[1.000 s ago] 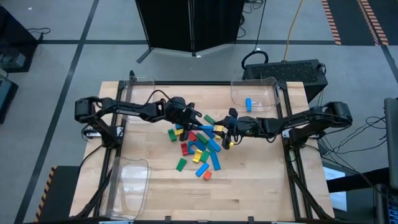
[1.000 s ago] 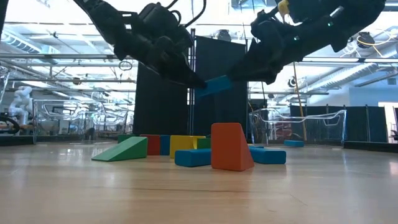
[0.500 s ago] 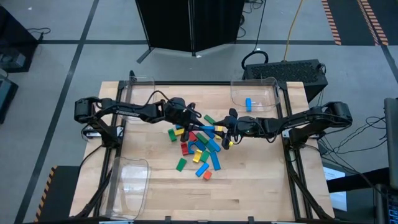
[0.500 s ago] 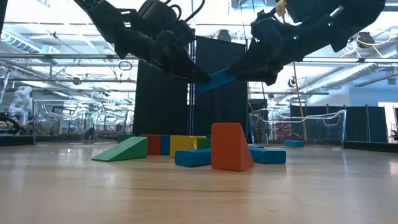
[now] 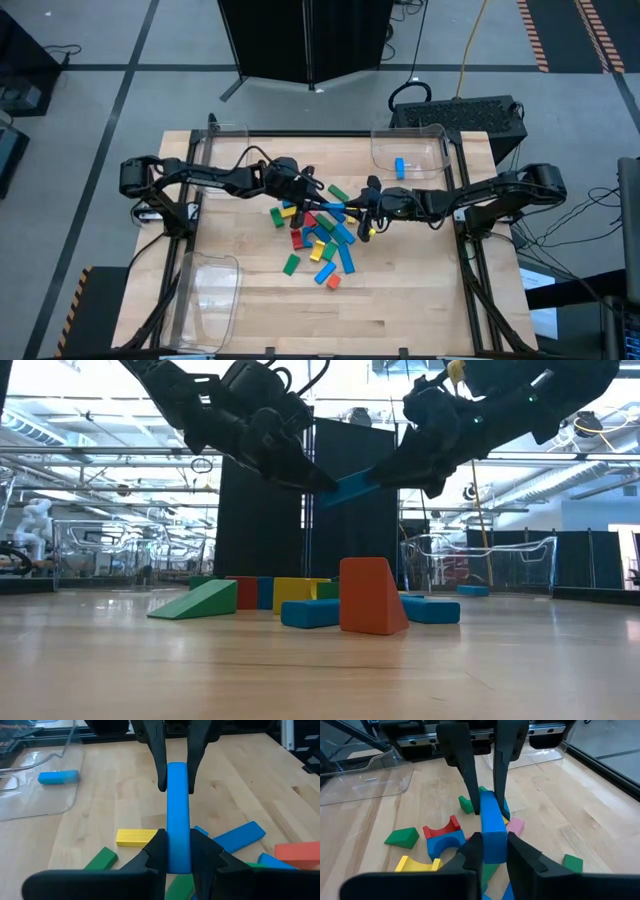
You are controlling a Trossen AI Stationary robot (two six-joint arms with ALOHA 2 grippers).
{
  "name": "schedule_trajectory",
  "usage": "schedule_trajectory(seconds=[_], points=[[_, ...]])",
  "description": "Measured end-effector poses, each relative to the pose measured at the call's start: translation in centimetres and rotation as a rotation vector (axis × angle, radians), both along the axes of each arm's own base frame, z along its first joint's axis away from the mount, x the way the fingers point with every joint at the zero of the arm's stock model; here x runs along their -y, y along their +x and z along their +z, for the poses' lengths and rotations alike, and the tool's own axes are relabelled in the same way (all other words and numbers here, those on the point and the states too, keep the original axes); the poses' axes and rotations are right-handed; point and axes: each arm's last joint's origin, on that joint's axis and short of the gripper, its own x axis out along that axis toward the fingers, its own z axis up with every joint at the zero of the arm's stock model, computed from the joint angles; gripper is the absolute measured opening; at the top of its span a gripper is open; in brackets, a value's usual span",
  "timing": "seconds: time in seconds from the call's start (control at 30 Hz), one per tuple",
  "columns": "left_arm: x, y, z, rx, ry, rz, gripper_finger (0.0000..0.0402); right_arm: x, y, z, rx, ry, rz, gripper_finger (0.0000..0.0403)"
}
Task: Sort blocks by size
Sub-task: Put the blue rectangular block into the top right transparent bin
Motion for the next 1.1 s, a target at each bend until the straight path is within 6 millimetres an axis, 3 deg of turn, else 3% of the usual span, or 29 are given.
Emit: schedule_trajectory(seconds=[0.33,0.57,0.73,0.9,1.1], points=[[0.3,0.1,0.0,0.017,0.091,-0.031,0.0124,0.1,-0.2,0.0,-0.008,0.033,-0.01,0.0041],[0.7,0.2,0.0,0.004,0.14,0.009,0.014,0.8,-2.3,1.3,-0.081,-0.018,-0.133,0.0041],[0.4,0.2,0.0,-0.006,0.175,0.092,0.0141,2.0,-4.7,2.1,-0.169,-0.055,-0.29,0.0042],[0.3,0.2,0.0,-0.011,0.204,0.127,0.0141,4.5,-6.9,2.2,-0.268,-0.018,-0.438,0.0042],[0.2,0.2,0.0,-0.012,0.217,0.153,0.0141,6.9,-8.5,2.2,-0.315,0.008,-0.564,0.0042]])
